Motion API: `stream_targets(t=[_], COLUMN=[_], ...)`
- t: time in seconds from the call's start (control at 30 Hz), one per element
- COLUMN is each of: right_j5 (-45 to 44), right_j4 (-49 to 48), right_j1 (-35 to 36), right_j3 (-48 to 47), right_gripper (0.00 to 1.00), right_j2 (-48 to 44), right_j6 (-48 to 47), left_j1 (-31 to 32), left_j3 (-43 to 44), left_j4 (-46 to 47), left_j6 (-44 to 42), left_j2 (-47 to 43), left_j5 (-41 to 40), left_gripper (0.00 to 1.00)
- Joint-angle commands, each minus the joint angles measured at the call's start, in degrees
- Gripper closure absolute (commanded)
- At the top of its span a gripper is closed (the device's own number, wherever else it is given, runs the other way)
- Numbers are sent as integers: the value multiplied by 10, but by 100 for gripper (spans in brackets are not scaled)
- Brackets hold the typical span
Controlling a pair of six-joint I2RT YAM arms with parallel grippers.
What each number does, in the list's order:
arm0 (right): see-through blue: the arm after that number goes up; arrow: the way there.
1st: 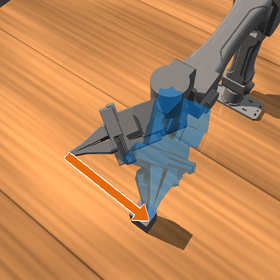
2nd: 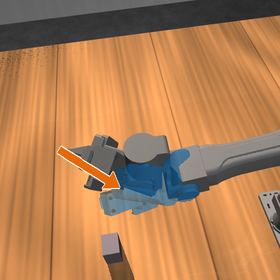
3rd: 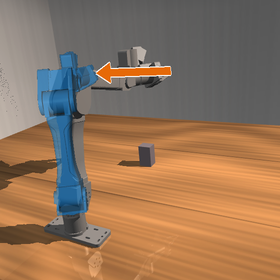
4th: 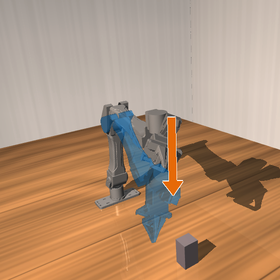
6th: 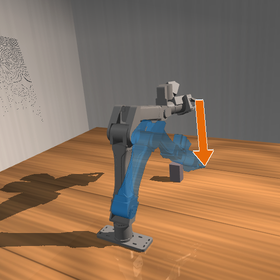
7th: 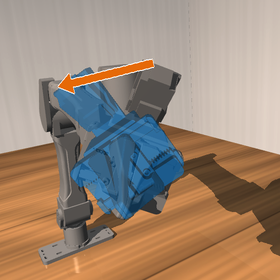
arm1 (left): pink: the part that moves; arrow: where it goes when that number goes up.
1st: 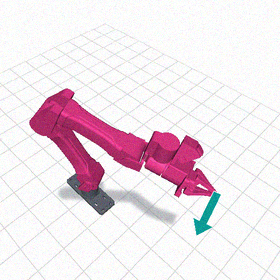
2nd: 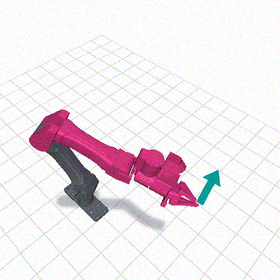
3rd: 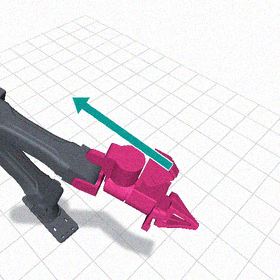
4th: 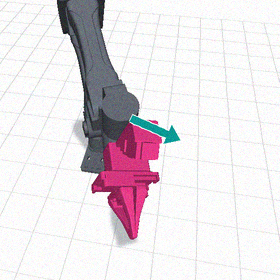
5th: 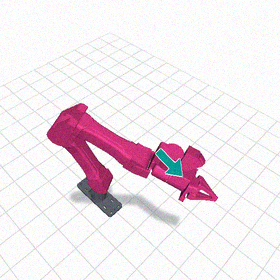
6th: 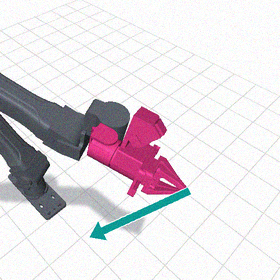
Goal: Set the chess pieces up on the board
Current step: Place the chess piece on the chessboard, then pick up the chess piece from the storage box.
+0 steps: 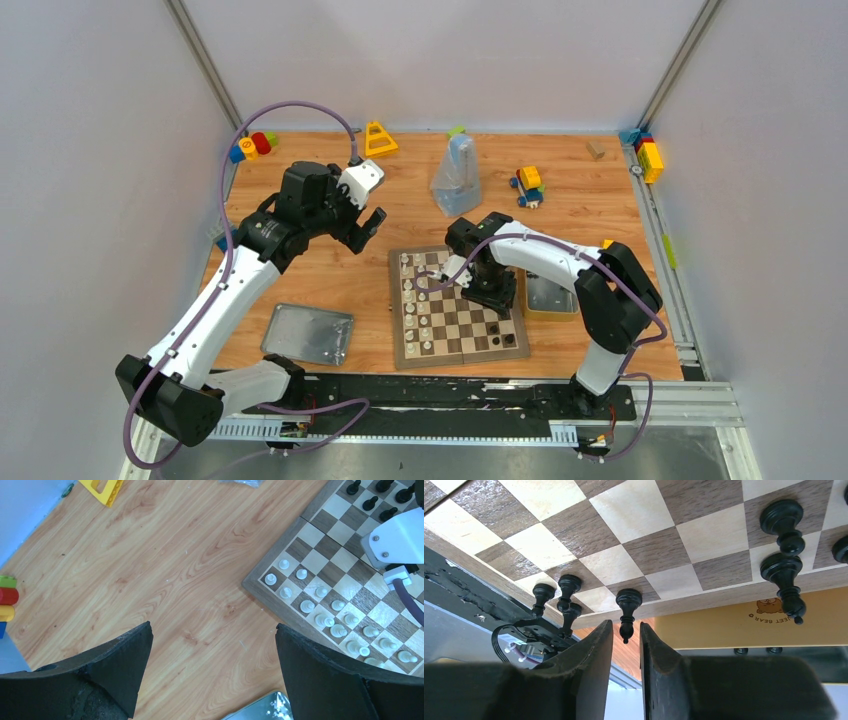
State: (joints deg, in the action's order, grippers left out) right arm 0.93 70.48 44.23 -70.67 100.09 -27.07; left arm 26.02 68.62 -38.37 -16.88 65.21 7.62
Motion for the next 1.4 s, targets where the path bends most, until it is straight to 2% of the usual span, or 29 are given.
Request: stream_targets(t=[0.0, 0.2, 0.4, 0.6, 0.77, 0.9, 1.0, 1.37], right_j5=[-9, -4, 57, 135, 160, 150, 115, 30], right_j4=[-13, -16, -22, -56, -103, -143, -172, -207], right_j1=[3, -4, -43, -157, -268, -332, -355, -359], right_j3=[-22, -40, -69, -49, -3, 41, 67, 70], right_gripper=[71, 66, 59, 53, 51, 52, 53, 58], right_j2=[-6, -26, -82, -161, -200, -195, -178, -105], right_j6=[12, 20, 25, 28, 30, 18, -4, -129], left_j1=[-3, -3, -3, -3, -3, -2, -3, -2], left_j3=[-5, -3, 0, 2, 5, 5, 7, 10], left_j4=[8, 6, 6, 5, 6, 10, 8, 7], left_j6=[-10, -10, -10, -8, -5, -5, -3, -4], left_j2=[-10, -11, -10, -5, -2, 0, 3, 17], left_j5=[7, 8, 3, 1, 2, 6, 11, 17], left_gripper=[0, 0, 0, 0, 0, 0, 0, 0])
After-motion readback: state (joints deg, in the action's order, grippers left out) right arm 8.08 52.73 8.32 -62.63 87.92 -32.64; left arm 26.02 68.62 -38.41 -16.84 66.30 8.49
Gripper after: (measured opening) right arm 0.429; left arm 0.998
